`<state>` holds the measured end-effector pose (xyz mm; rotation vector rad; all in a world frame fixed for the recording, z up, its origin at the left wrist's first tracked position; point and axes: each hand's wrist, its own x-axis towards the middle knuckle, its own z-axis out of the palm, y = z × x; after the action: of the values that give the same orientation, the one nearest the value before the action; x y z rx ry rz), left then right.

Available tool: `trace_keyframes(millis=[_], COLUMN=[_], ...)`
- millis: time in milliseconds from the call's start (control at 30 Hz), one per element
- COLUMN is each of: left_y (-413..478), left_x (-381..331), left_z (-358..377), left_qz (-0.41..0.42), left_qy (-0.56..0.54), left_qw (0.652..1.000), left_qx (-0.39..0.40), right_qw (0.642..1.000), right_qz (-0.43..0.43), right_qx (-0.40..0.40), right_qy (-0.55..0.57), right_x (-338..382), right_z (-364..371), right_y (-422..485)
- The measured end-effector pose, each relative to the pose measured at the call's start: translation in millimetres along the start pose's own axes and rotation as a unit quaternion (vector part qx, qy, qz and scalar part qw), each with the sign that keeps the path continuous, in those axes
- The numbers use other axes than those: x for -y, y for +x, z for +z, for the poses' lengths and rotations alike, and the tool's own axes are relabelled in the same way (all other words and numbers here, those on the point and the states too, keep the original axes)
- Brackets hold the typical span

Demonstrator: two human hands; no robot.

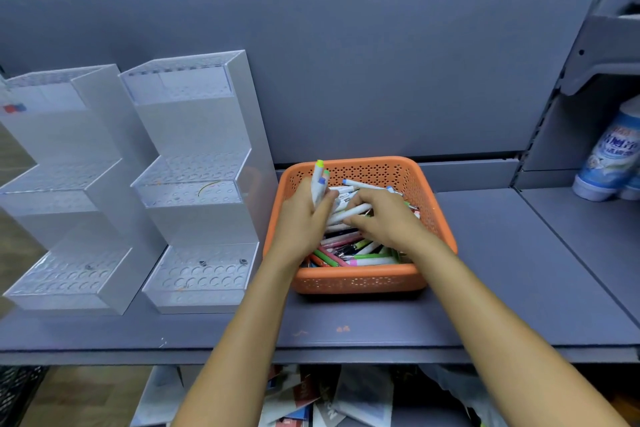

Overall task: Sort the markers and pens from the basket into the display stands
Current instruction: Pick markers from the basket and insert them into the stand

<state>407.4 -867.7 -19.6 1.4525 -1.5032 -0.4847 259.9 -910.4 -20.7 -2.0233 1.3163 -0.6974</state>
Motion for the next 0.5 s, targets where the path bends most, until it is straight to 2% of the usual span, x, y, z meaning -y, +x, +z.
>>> trace_keyframes(millis=[67, 167, 333, 433, 500], left_y=[0.0, 0.6, -0.7, 0.6, 2.4], left_x=[2.9, 4.2, 1.3, 1.4, 2.5], left_z=[2.1, 4.1, 1.0, 2.8, 5.3], left_qz=[0.014, -0.004, 0.051, 0.108, 0.116], left_qy=[0.048, 0.061, 0.089, 0.104, 0.122], left_qw=[0.998, 0.995, 0.99, 0.983, 0.98], left_qx=[0.032, 0.074, 0.1, 0.109, 0.103], right_qw=[0.999, 0.998, 0.994, 0.983, 0.975], right_qz=[-0.007, -0.014, -0.022, -0.025, -0.023], right_qx=[-0.024, -0.057, -0.087, -0.108, -0.112], right_qy=[0.038, 0.02, 0.065, 0.145, 0.189], right_x=[1.7, 0.4, 1.2, 4.9, 7.9], right_z=[-0.9, -0.4, -2.3, -6.5, -7.9], right_y=[-0.2, 0.7, -0.1, -2.6, -4.8])
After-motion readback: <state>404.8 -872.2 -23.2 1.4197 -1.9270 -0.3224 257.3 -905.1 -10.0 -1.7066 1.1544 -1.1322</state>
